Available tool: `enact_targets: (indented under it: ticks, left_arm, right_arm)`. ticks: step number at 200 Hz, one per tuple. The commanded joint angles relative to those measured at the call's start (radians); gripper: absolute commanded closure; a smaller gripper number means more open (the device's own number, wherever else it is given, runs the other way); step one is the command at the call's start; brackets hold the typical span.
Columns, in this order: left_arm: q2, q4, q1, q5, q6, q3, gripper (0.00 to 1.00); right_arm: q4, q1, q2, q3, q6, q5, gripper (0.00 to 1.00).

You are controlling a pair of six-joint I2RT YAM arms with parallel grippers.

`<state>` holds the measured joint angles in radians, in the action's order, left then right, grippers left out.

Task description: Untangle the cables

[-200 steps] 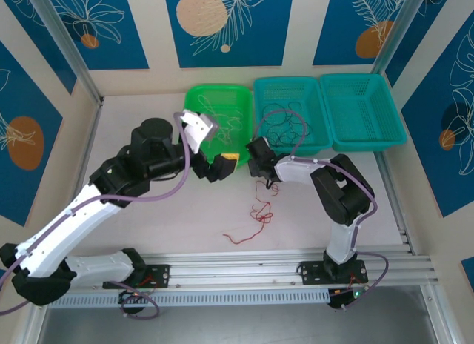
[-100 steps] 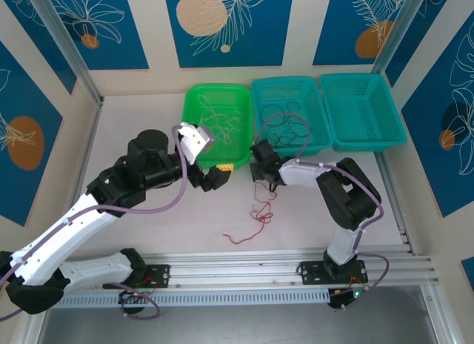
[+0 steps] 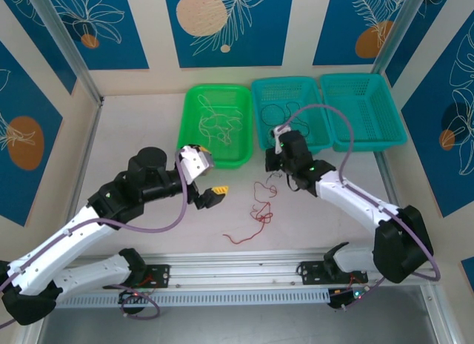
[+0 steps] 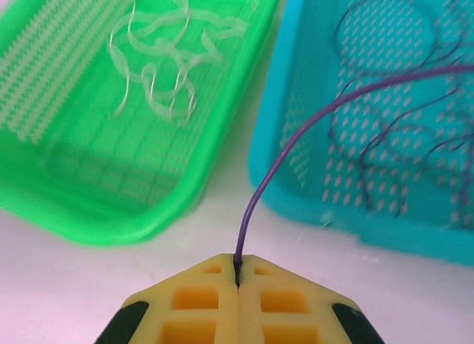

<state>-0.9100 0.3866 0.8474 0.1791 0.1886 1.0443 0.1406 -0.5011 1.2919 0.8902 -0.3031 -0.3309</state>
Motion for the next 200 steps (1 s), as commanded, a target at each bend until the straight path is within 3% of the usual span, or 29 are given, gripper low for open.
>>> enact_targets:
  ticks: [1, 26, 52, 66, 77, 87, 103, 134, 164, 181, 200]
  left_arm:
    - [-0.007, -0.055, 0.005, 0.039, 0.017, 0.000, 0.00]
    - [-0.011, -0.054, 0.005, 0.063, 0.019, -0.007, 0.00]
    - [-0.008, -0.040, 0.005, 0.060, 0.023, -0.035, 0.00]
    - [-0.007, -0.040, 0.006, 0.054, 0.014, -0.053, 0.00]
    - [-0.007, -0.038, 0.005, 0.057, 0.004, -0.065, 0.00]
    - [-0.008, -0.039, 0.006, 0.054, -0.008, -0.075, 0.00]
    - [-0.021, -0.039, 0.006, 0.044, -0.028, -0.087, 0.00]
    - [-0.094, -0.068, 0.006, 0.050, -0.113, -0.087, 0.00]
    - [-0.208, -0.216, 0.007, 0.106, -0.326, -0.123, 0.00]
    - [-0.267, -0.319, 0.009, 0.105, -0.464, -0.167, 0.05]
    - [-0.332, -0.430, 0.015, 0.069, -0.606, -0.223, 0.18]
  right_arm:
    - [0.013, 0.111, 0.005, 0.119, -0.042, 0.078, 1.00]
    - [0.016, 0.215, 0.142, 0.302, -0.030, 0.084, 1.00]
    - [0.061, 0.277, 0.384, 0.523, -0.018, 0.142, 0.99]
    - [0.178, 0.282, 0.518, 0.687, 0.008, 0.215, 0.77]
    - [0.289, 0.286, 0.594, 0.793, -0.004, 0.235, 0.42]
    - [0.320, 0.291, 0.607, 0.818, -0.031, 0.233, 0.29]
    - [0.278, 0.298, 0.539, 0.739, -0.068, 0.237, 0.22]
    - [0.247, 0.273, 0.287, 0.510, -0.103, 0.198, 0.22]
    - [0.246, 0.224, -0.036, 0.224, -0.221, 0.179, 0.22]
    - [0.275, 0.175, -0.178, 0.074, -0.292, 0.170, 0.23]
    - [0.335, 0.092, -0.265, -0.050, -0.387, 0.160, 0.24]
